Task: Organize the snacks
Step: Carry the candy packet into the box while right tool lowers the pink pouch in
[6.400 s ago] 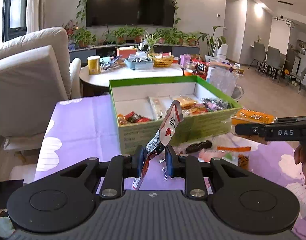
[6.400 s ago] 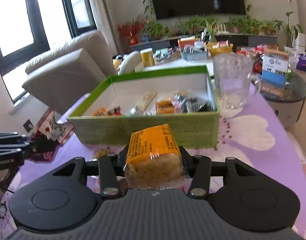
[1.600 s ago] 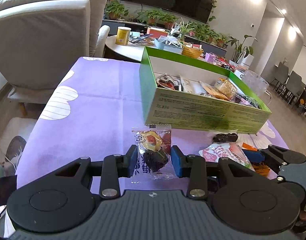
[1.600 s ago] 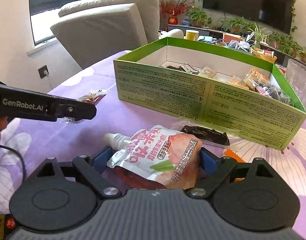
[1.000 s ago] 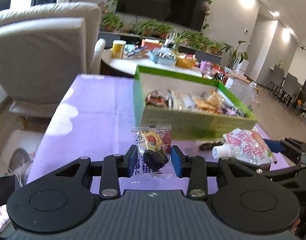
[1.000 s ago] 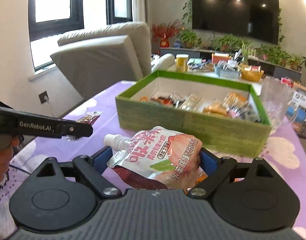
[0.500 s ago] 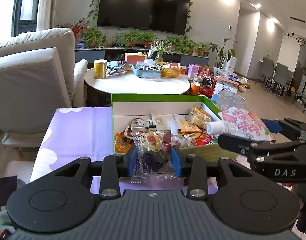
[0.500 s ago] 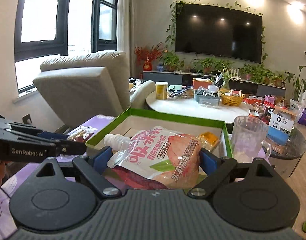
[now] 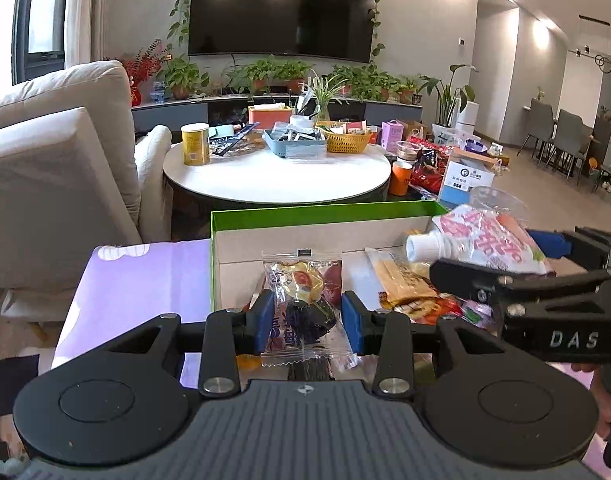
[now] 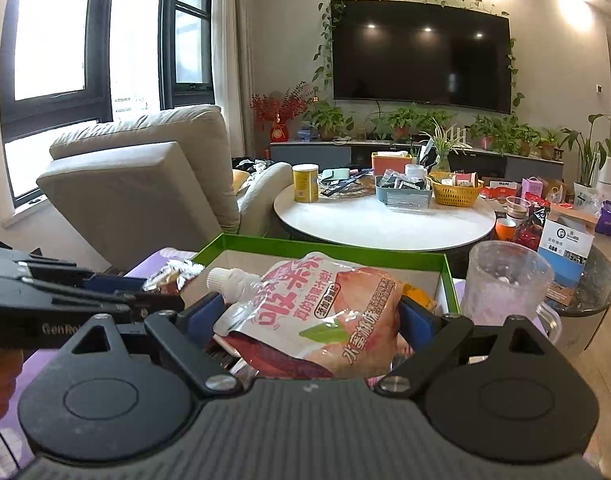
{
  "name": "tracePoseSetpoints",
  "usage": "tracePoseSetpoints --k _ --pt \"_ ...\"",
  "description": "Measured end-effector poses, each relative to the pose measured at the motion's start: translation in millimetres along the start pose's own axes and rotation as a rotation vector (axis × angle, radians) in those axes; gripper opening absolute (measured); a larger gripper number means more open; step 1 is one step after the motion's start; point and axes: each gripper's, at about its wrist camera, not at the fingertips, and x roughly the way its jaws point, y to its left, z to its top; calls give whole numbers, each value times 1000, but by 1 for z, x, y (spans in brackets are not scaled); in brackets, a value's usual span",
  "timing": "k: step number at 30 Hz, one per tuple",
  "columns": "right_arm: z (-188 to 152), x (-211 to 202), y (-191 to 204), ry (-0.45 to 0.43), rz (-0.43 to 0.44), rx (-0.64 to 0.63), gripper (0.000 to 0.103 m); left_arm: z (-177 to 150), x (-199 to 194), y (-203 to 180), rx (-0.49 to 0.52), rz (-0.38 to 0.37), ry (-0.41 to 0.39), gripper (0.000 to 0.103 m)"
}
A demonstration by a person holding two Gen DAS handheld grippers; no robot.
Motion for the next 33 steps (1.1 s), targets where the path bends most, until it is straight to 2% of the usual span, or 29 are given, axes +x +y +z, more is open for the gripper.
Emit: tracePoseSetpoints --k 7,12,17,20,22,25,30,33 --pt "8 37 -13 51 9 59 51 7 43 15 -59 19 31 34" --pt "13 64 -17 92 -25 64 51 16 65 17 -36 47 46 35" --pt "13 82 -23 129 -50 86 52 18 84 19 -31 80 98 35" --pt "11 90 -28 201 -50 132 52 15 85 15 -8 66 113 37" --pt "10 84 -29 180 -45 142 52 12 83 8 37 71 121 40" --pt "7 79 -25 188 -56 146 52 8 80 1 81 84 124 41" --pt "6 81 -15 217 -75 85 52 10 73 1 80 75 112 41" --pt "7 78 -18 221 -74 130 52 11 69 4 70 74 99 41"
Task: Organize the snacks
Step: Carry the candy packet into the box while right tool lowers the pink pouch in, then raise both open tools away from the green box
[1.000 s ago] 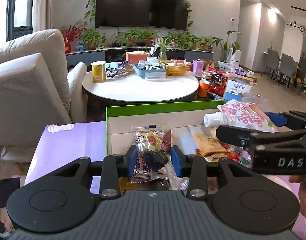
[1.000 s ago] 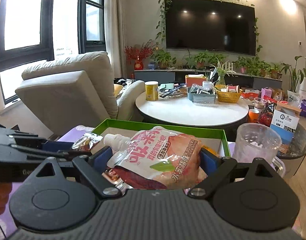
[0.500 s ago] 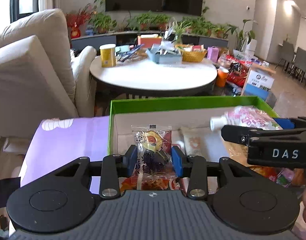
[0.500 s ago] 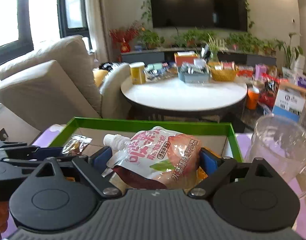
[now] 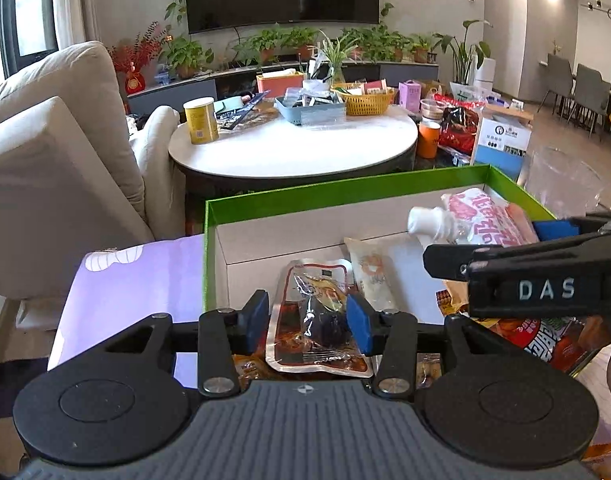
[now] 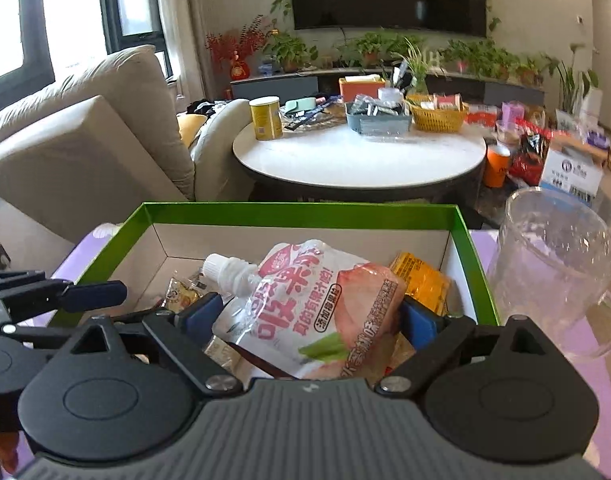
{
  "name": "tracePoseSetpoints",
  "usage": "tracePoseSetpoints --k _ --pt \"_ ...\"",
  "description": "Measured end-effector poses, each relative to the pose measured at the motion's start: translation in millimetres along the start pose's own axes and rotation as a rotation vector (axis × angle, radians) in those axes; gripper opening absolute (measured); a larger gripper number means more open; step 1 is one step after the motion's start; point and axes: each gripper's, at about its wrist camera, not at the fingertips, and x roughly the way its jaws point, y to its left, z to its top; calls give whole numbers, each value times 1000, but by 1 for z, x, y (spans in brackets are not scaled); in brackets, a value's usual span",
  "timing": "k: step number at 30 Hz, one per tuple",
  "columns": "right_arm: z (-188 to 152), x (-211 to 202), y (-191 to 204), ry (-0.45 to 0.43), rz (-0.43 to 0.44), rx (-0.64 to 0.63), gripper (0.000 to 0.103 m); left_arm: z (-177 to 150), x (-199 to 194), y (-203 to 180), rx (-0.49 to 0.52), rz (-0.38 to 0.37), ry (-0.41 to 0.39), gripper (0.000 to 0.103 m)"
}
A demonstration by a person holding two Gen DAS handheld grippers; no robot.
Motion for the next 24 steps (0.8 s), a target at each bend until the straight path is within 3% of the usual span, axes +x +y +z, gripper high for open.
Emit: tracePoseSetpoints --k 7,9,11,13,18,24 --pt "4 -5 -5 14 5 105 52 -3 -4 1 0 16 -4 41" --pt "8 -11 -4 -18 9 132 52 -2 -5 1 -7 15 -3 41" --pt "13 -12 1 -67 0 101 52 -2 -7 2 -11 11 -5 41" --pt "14 -11 2 -60 -41 68 52 -4 -12 4 -10 8 -11 41" --pt "-1 -27 -8 -66 -13 86 52 -10 -26 11 -29 13 -16 41" --pt "-12 -60 -2 -108 -8 3 52 -16 -61 10 -20 -3 -54 41"
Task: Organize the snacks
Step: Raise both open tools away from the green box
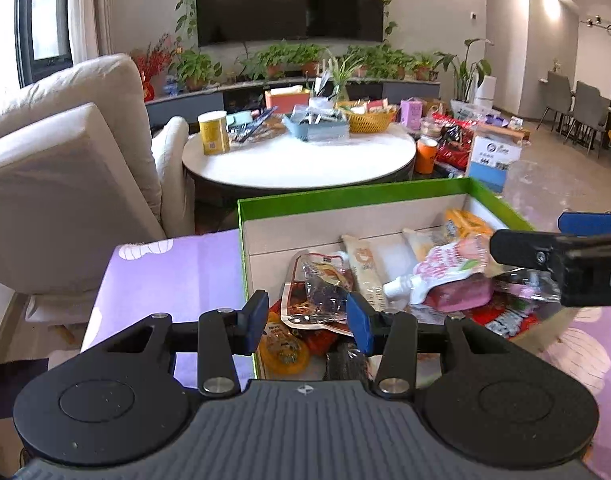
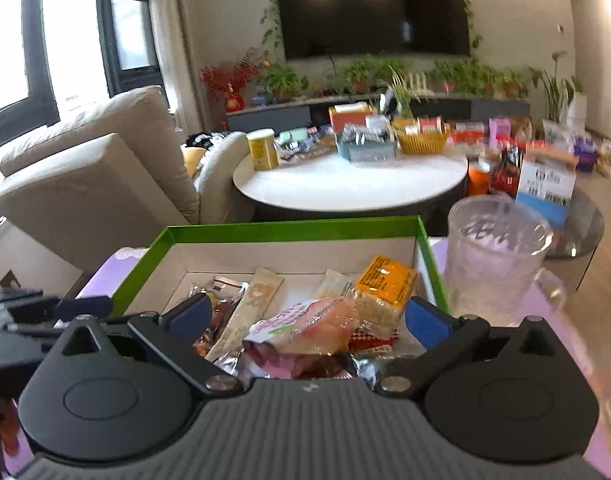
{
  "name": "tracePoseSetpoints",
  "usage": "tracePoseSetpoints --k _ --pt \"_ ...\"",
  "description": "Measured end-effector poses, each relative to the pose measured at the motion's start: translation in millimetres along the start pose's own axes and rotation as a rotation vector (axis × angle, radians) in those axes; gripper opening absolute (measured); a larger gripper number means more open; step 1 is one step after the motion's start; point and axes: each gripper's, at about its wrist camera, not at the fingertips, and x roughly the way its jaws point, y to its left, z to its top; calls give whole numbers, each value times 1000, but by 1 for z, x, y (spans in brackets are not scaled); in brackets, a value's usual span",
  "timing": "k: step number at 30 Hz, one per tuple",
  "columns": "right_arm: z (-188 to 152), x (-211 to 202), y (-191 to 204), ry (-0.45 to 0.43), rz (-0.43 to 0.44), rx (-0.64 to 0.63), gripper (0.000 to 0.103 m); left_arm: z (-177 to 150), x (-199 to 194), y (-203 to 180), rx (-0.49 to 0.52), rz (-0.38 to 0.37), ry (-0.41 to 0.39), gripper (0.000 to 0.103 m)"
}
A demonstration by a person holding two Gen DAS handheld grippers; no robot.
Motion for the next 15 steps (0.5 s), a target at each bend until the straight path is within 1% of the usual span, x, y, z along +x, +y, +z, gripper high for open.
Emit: tracePoseSetpoints --k 3,8,12,15 --pt "-3 -22 1 -37 -6 -38 52 -3 -23 1 3 2 -23 41" --pt "-19 -56 -2 -55 -9 -46 52 -9 -65 9 5 4 -72 41" --pt "-39 -77 -7 -40 -16 -28 52 -12 -97 12 25 9 -104 41" --pt "-54 -86 -15 -5 -2 31 52 -6 -114 12 23 31 -145 41"
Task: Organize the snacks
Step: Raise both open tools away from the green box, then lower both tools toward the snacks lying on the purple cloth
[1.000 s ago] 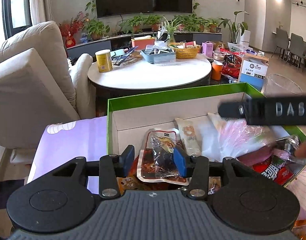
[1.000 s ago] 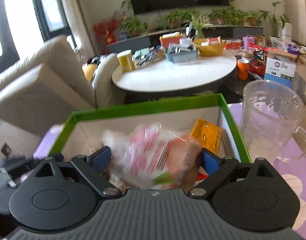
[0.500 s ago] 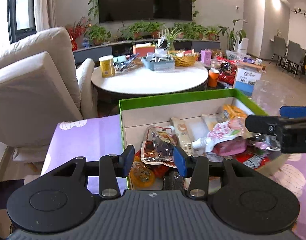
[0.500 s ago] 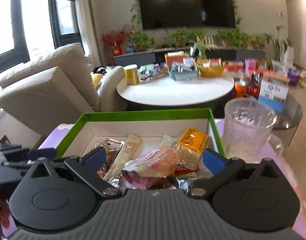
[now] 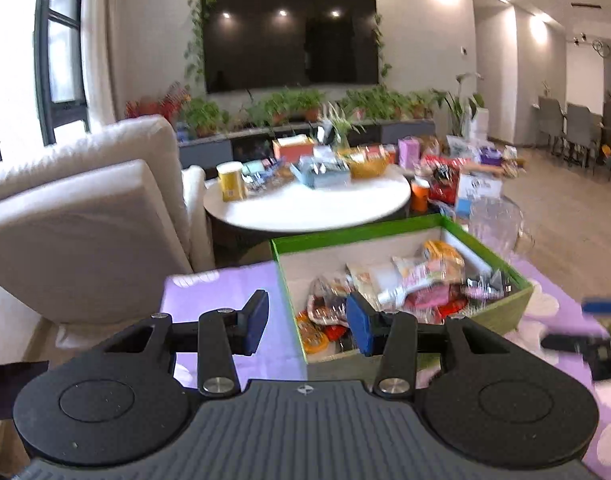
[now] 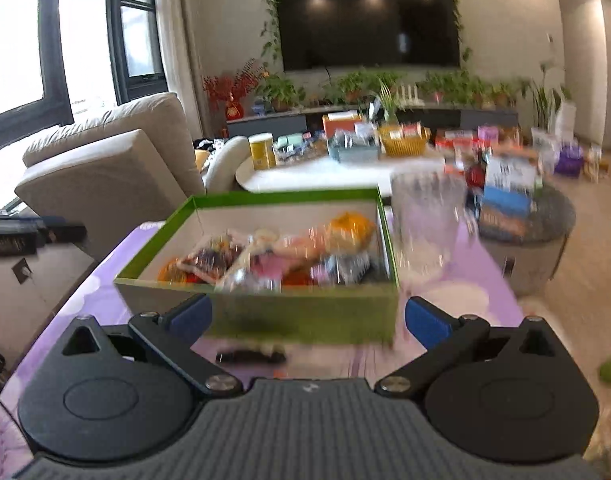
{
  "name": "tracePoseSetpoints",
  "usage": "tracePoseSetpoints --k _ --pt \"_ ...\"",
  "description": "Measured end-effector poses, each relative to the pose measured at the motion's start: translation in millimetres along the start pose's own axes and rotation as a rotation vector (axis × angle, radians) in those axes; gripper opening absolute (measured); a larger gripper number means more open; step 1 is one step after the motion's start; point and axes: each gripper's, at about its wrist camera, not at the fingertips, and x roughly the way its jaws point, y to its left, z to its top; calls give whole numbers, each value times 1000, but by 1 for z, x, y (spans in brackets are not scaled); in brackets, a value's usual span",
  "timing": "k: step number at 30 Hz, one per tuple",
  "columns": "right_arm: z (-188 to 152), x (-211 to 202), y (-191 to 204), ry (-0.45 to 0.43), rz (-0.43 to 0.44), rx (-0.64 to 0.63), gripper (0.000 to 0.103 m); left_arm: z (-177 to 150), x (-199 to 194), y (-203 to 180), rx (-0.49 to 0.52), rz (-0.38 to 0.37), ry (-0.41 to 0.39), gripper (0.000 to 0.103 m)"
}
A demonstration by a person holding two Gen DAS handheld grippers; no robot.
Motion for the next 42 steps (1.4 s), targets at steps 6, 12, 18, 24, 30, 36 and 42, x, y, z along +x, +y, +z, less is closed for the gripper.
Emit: tracePoseSetpoints --k 6,12,18,24,30,36,42 --pt "-24 -23 -8 21 43 113 52 19 -30 12 -58 78 -162 41" --pt "-32 -37 -7 20 29 67 52 34 -48 40 -92 173 -222 41" --pt "-42 -40 -9 20 56 81 52 16 -70 38 -33 25 -115 41" --pt "-59 -45 -9 51 51 67 52 -56 -95 8 22 -69 87 41" --pt "-74 -52 -6 87 60 33 52 -120 -109 0 -103 -80 310 41" --pt "-85 -59 4 100 94 21 52 -144 -133 -6 -190 -107 380 41" --pt "-103 -73 28 111 124 -101 52 -158 -146 -24 -198 -134 414 41"
